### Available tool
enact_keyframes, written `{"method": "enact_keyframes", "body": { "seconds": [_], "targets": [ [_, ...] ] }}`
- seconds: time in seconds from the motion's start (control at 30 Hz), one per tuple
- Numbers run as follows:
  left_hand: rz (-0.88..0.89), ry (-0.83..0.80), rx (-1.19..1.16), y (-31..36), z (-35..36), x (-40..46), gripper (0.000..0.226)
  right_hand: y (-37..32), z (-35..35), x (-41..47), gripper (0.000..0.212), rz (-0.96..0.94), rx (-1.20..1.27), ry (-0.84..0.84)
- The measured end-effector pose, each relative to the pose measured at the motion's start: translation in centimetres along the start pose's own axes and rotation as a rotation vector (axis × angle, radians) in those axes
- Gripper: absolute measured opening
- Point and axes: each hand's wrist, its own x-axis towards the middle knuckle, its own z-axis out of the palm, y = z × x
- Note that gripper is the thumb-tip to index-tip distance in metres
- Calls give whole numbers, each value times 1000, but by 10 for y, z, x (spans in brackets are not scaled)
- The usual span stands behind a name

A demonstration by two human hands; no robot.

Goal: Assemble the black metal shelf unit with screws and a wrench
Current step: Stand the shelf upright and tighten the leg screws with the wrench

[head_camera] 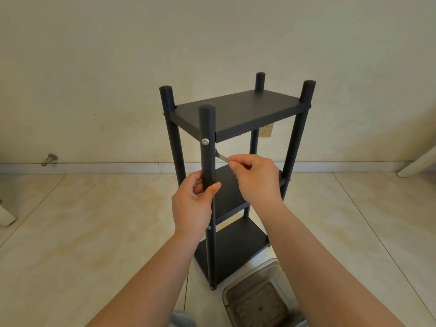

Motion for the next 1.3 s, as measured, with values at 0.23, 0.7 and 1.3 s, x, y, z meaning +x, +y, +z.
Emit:
{"method": "enact_keyframes", "body": {
  "seconds": [0.23, 0.7, 1.3],
  "targets": [
    [-4, -2, 4, -1, 0, 2, 30, -11, 2, 11, 25, -70, 47, 52],
    [25, -41, 42, -1, -6, 3, 28, -6, 6, 6, 9, -43, 4, -162],
    [25, -44, 52, -2, -10, 3, 29, -8, 4, 6, 18, -23, 95, 4]
  ]
}}
